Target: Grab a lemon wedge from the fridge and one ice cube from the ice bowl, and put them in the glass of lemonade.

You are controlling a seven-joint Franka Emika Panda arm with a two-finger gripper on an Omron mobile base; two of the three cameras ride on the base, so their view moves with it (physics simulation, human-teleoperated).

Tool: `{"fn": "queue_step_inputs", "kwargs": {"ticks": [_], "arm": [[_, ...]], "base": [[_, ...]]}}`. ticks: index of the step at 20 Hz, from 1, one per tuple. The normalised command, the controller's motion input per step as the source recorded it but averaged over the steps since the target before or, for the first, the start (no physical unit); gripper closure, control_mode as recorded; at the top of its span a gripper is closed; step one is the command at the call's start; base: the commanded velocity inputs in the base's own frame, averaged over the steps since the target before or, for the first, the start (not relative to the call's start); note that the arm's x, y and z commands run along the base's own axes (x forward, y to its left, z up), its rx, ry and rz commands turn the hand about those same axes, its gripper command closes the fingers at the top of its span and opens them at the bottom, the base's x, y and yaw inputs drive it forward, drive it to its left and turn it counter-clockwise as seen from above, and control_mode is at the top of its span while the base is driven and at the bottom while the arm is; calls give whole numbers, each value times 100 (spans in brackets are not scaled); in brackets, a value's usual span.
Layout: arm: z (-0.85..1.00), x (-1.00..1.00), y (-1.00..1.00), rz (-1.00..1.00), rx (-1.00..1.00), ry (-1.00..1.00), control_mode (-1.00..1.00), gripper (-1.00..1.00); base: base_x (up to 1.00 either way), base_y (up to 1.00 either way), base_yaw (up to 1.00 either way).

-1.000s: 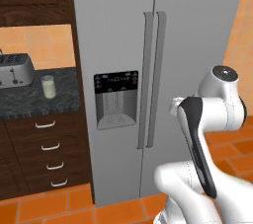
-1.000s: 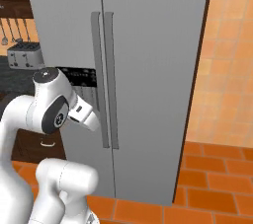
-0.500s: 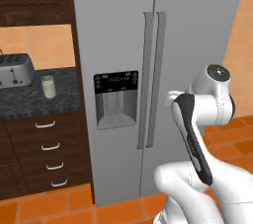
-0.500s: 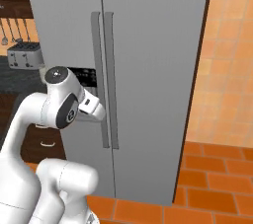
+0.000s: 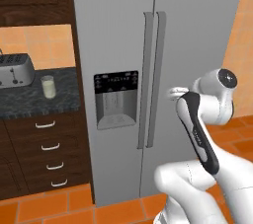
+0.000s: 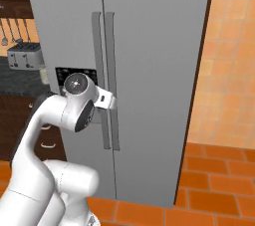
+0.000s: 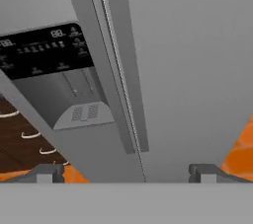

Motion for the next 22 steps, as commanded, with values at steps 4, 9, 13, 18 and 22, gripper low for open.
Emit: {"fn": "queue_step_inputs", "kwargs": {"ticks": [4, 9, 13, 18, 22], "arm": [[47, 42, -2, 7, -5, -1, -100, -100], [33, 52, 0, 0, -3, 0, -100, -100], [7, 46, 0, 0, 0, -2, -100, -100], [0, 47, 0, 0, 0, -9, -100, -100], [0, 60, 0, 0, 0, -2, -100, -100]], "base": [[0, 0, 0], [0, 0, 0], [0, 0, 0], [0, 0, 0], [0, 0, 0]]}}
